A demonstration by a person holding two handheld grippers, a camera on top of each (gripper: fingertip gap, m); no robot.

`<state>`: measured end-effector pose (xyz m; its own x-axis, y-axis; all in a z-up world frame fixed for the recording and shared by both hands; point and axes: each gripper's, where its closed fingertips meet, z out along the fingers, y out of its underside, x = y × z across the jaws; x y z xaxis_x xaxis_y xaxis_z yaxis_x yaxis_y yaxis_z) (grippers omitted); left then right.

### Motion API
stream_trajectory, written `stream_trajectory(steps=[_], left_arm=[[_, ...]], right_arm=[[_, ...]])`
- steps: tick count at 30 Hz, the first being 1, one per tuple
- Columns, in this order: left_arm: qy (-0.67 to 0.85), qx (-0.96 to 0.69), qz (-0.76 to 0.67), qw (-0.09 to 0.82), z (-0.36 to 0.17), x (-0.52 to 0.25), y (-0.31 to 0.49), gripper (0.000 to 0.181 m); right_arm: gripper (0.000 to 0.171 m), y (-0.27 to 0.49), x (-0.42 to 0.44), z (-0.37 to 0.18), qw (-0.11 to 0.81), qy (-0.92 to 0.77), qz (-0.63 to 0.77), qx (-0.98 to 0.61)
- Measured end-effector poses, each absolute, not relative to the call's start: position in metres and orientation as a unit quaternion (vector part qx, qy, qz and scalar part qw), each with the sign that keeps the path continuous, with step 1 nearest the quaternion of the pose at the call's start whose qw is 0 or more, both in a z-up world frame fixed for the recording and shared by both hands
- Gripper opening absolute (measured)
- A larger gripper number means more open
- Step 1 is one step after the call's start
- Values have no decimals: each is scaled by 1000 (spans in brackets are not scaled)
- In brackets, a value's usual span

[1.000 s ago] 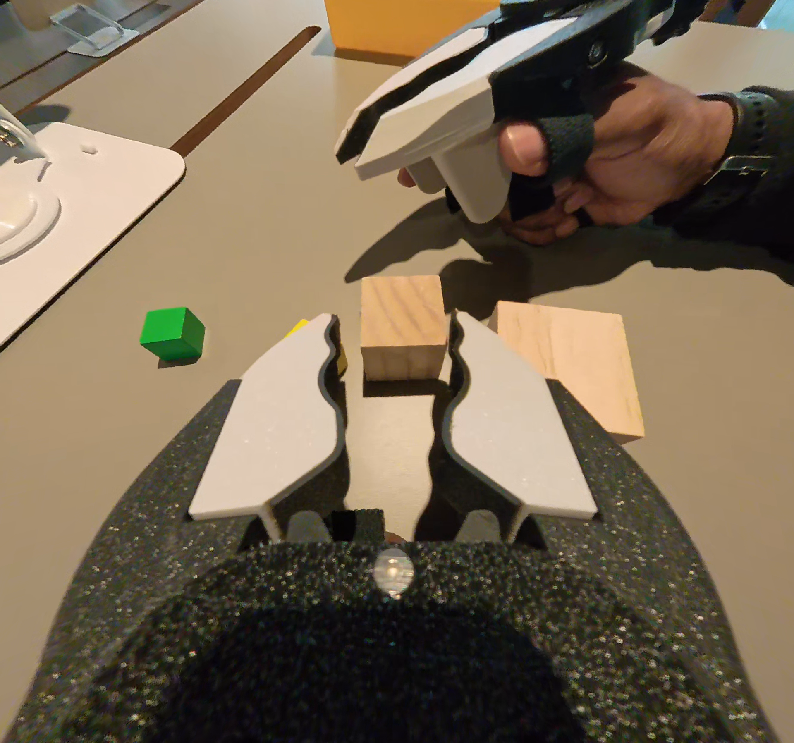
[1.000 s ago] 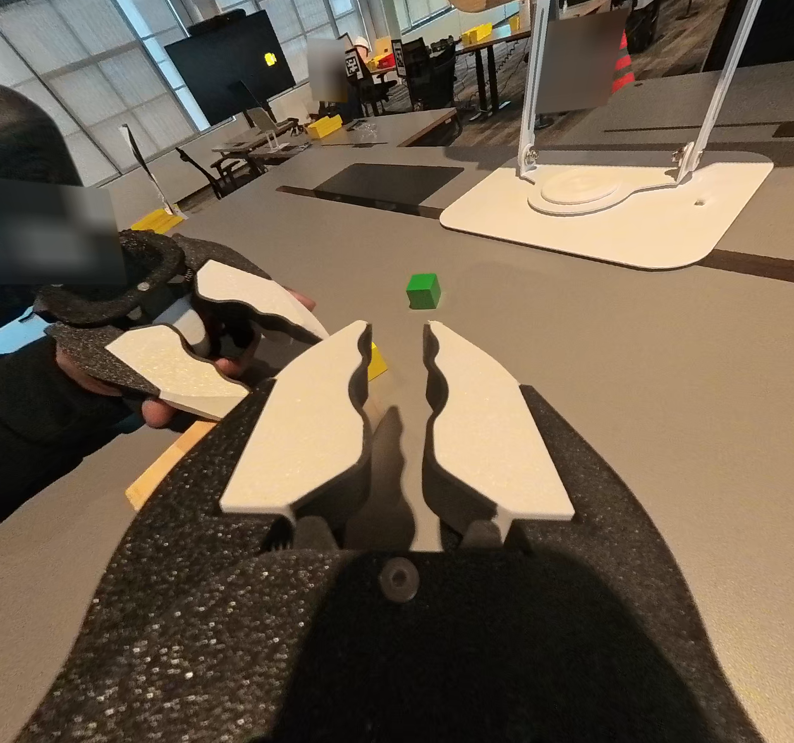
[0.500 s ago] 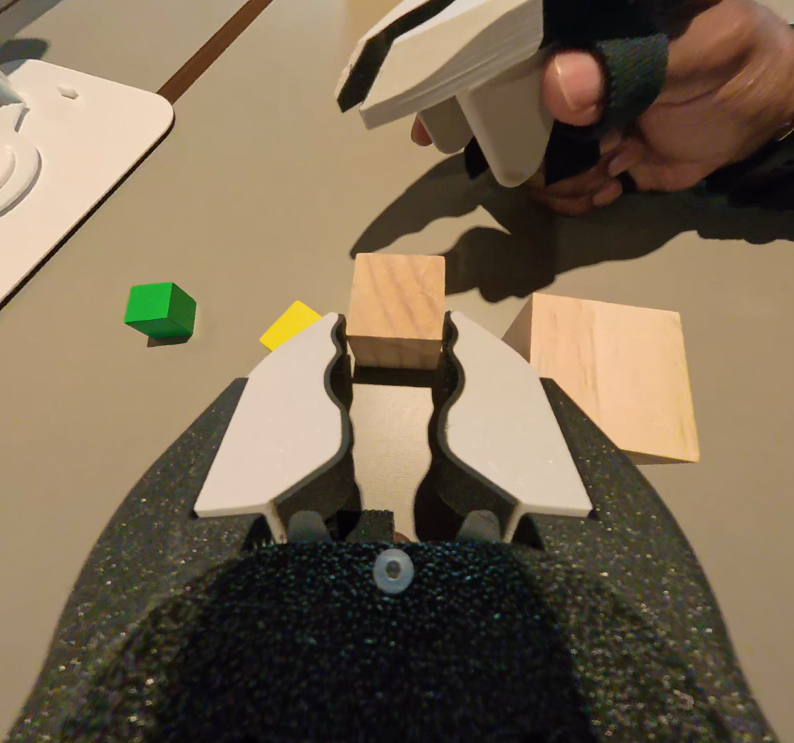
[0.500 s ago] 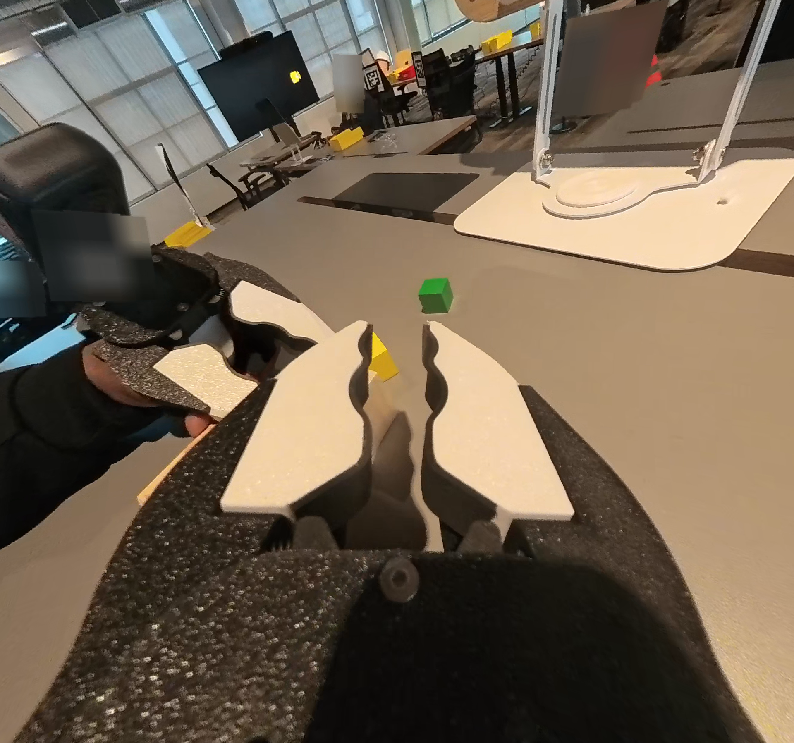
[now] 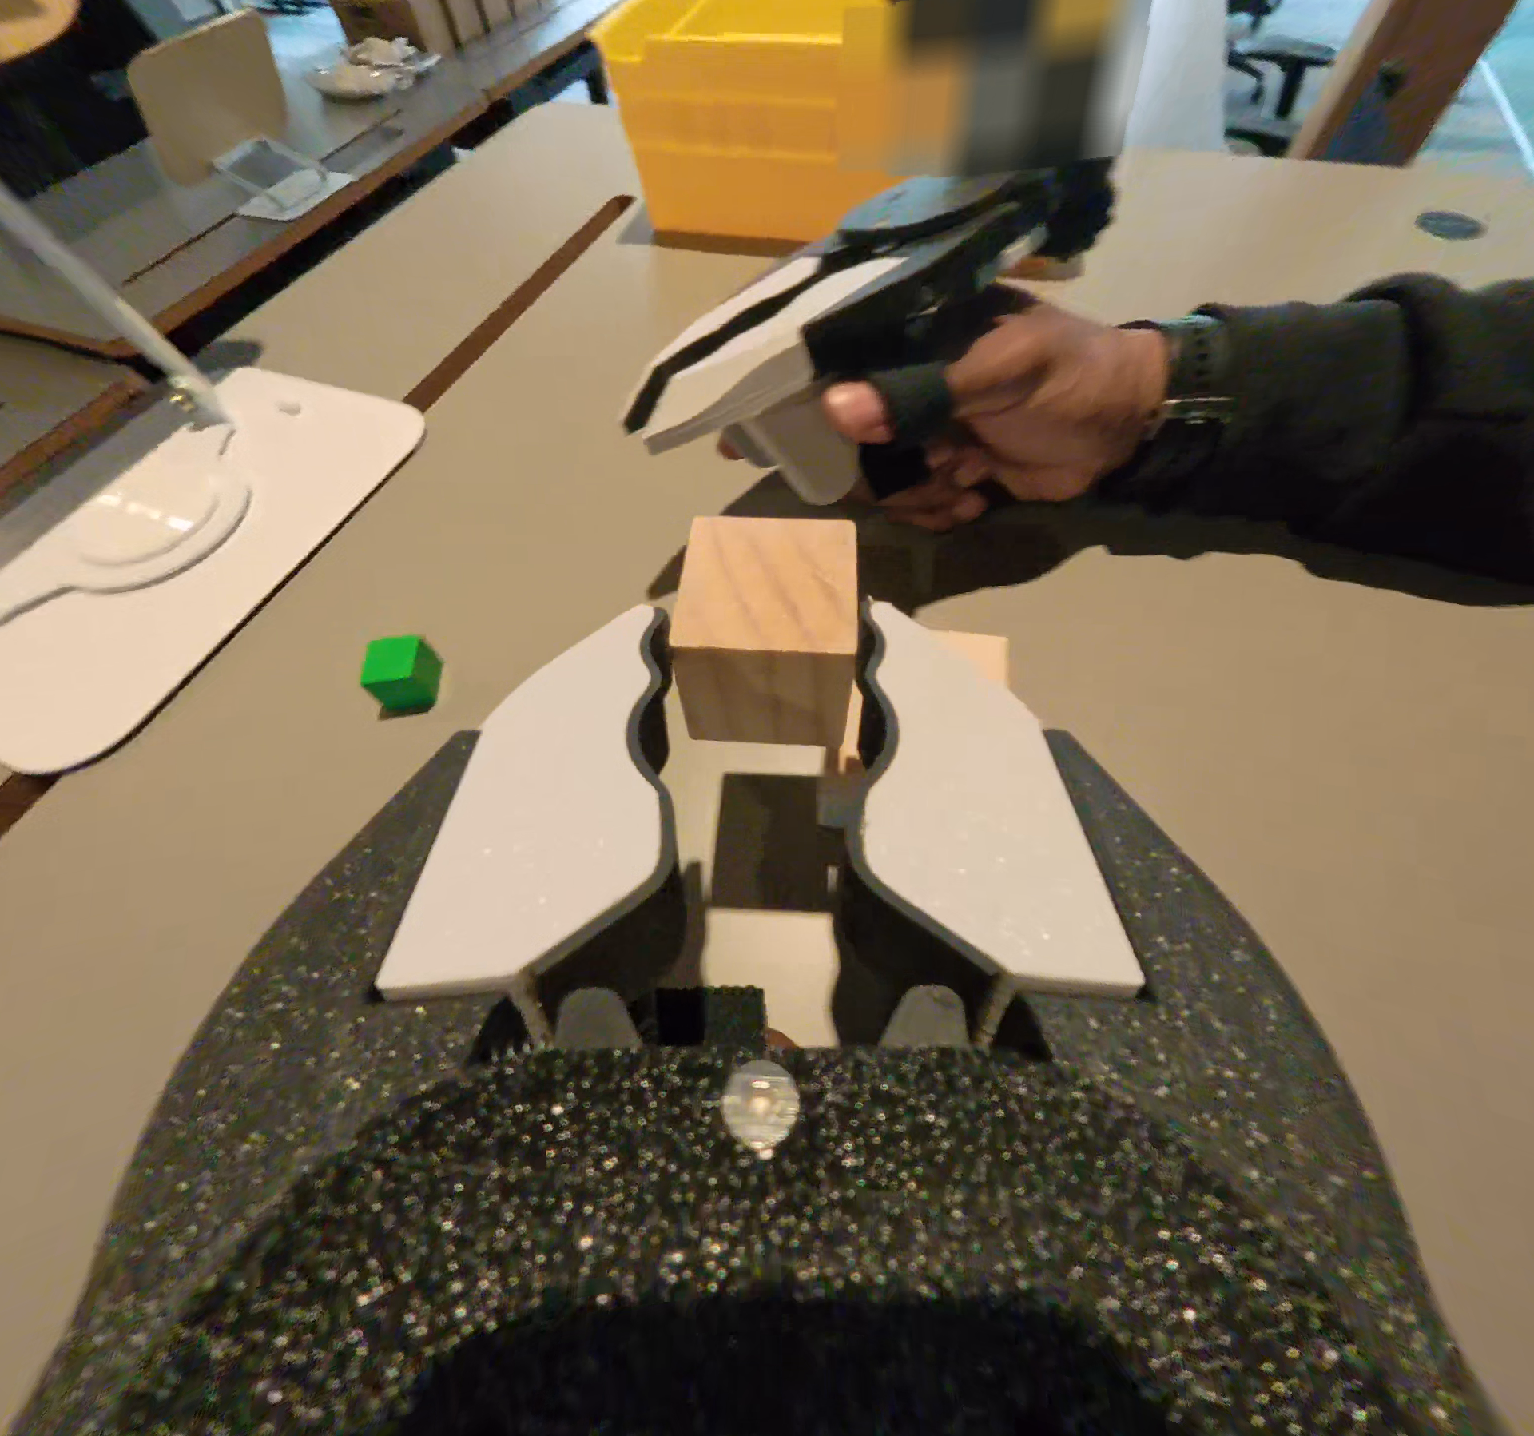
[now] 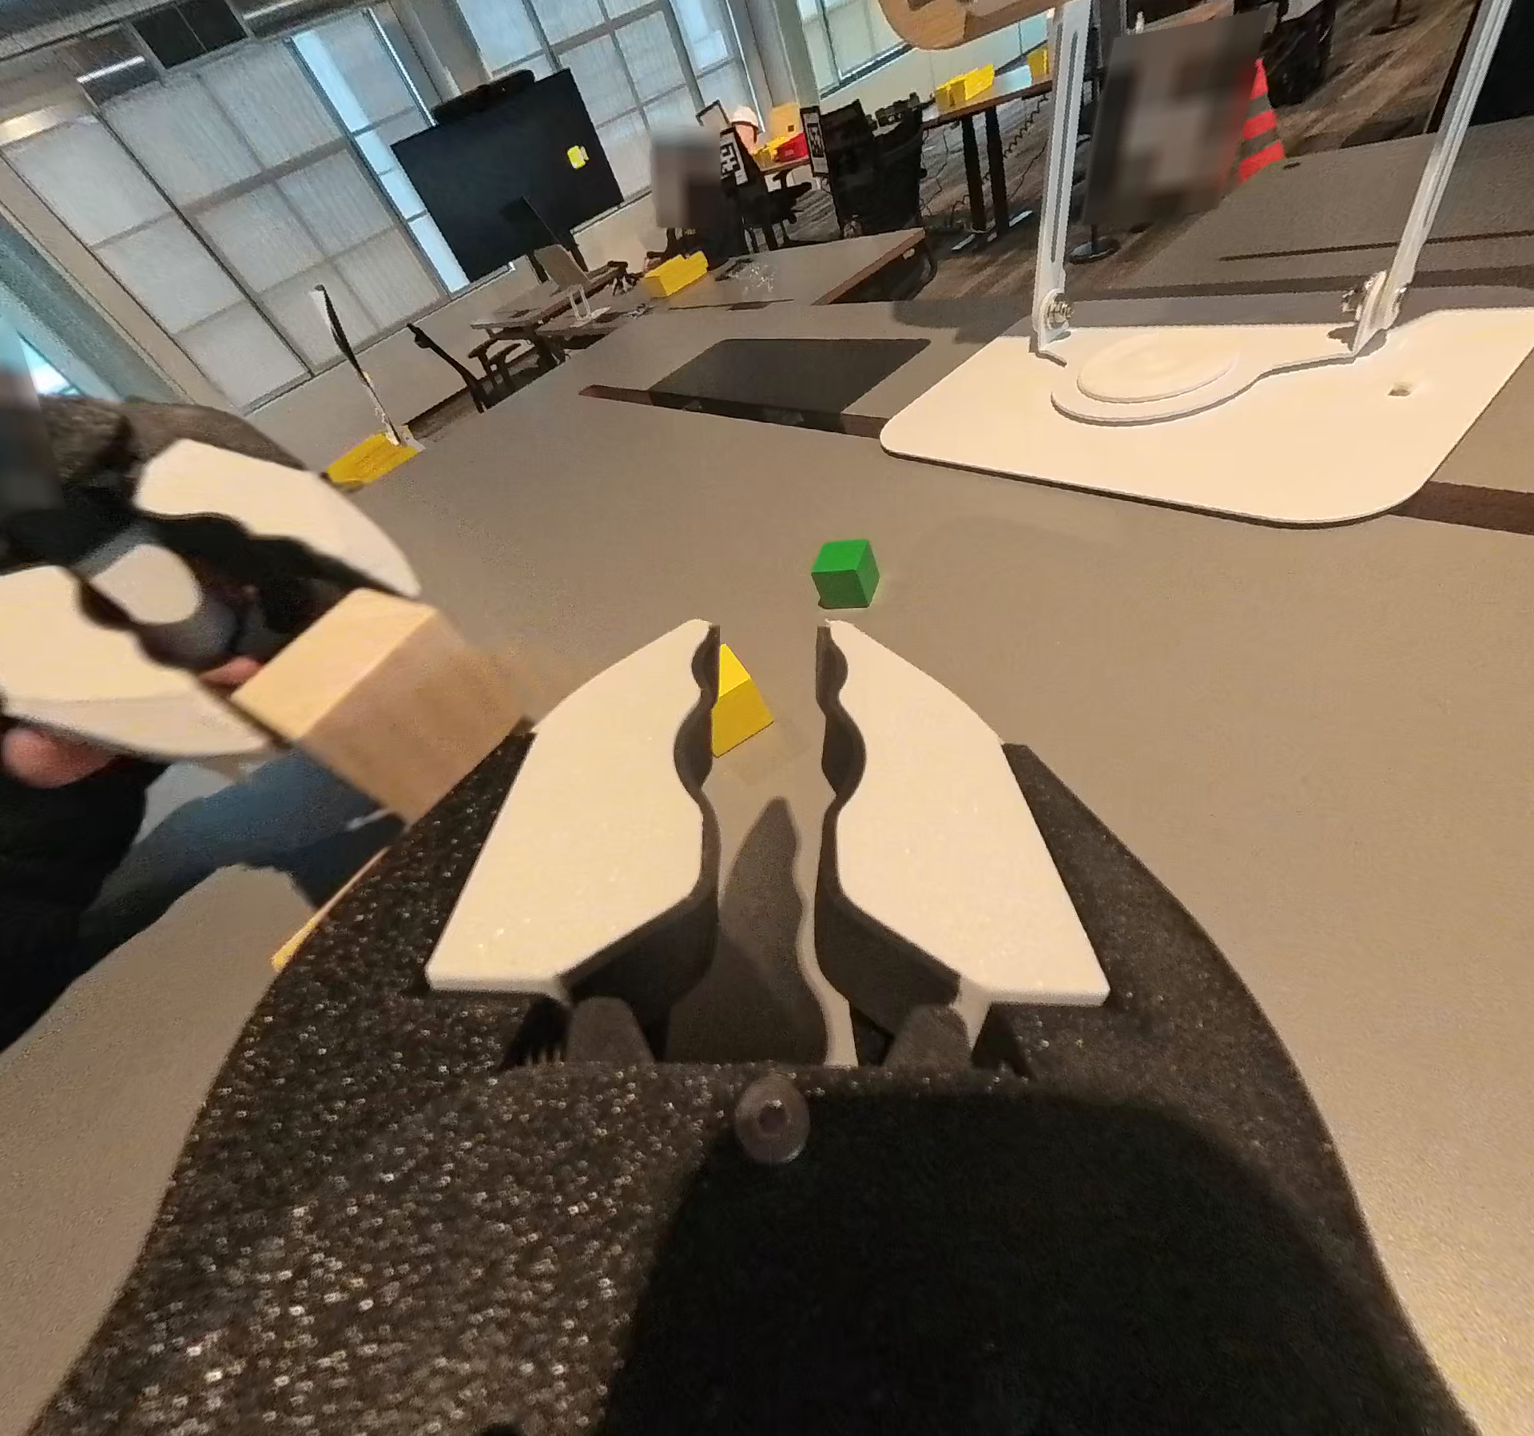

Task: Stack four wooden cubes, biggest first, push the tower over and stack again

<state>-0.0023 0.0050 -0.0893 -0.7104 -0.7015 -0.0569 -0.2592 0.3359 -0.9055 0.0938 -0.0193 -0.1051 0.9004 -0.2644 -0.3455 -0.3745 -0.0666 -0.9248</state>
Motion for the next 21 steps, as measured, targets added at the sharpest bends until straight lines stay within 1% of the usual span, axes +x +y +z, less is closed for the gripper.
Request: stream_trajectory(steps=[5,11,21], left_arm=[[829,-265,-461,171,-99,-25,-21,42],[835,-275,-455,141,-113,-28,-22,42],[843,-287,-432,141,-114,-30,-23,42]], right_arm=[[22,-19,94,-105,647,218,42,-729],[22,-19,94,-105,647,218,43,-730],[22,-19,94,-105,646,218,44,-730]])
